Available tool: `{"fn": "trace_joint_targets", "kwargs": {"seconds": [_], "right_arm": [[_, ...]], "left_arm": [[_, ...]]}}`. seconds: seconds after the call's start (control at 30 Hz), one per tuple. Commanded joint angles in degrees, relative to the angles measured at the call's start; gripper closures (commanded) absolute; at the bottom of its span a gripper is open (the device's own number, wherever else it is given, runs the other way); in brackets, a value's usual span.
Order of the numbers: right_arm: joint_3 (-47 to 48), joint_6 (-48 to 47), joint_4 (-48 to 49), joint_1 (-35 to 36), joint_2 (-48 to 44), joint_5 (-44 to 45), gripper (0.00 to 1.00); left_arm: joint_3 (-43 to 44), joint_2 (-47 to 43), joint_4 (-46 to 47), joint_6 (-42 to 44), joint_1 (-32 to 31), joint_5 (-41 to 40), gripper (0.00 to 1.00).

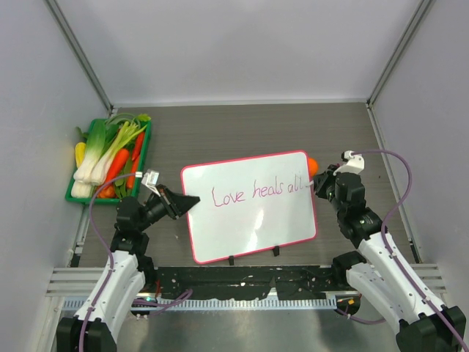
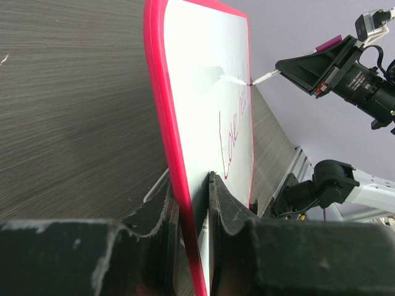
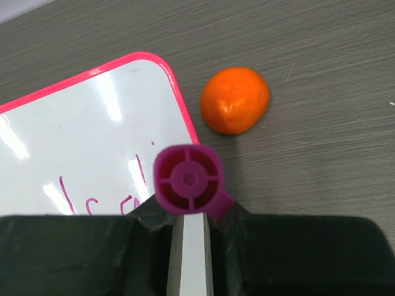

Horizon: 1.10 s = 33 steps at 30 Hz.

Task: Write a sentence on the whiteboard
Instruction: Write on the whiteboard with the whiteboard.

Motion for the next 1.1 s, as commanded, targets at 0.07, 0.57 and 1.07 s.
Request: {"fn": "trace_joint_targets", "kwargs": {"seconds": [0.07, 0.57, 1.07], "right_arm": [[-0.89, 0.93, 1.87, -0.25, -0.33, -0.23, 0.99], [0.95, 0.84, 0.20, -0.25, -2.35, -1.82, 0.99], [4.30, 1.37, -1.12, -0.16, -12.90, 0.30, 0.99]], "left_arm": [[-1.23, 0.37, -0.87, 10.27, 0.77, -6.05, 1.00], [-1.32, -1.47, -2.54, 10.62, 0.86, -7.45, 1.00], [-1.24, -2.18, -3.24, 10.62, 0.77, -8.07, 1.00]]}}
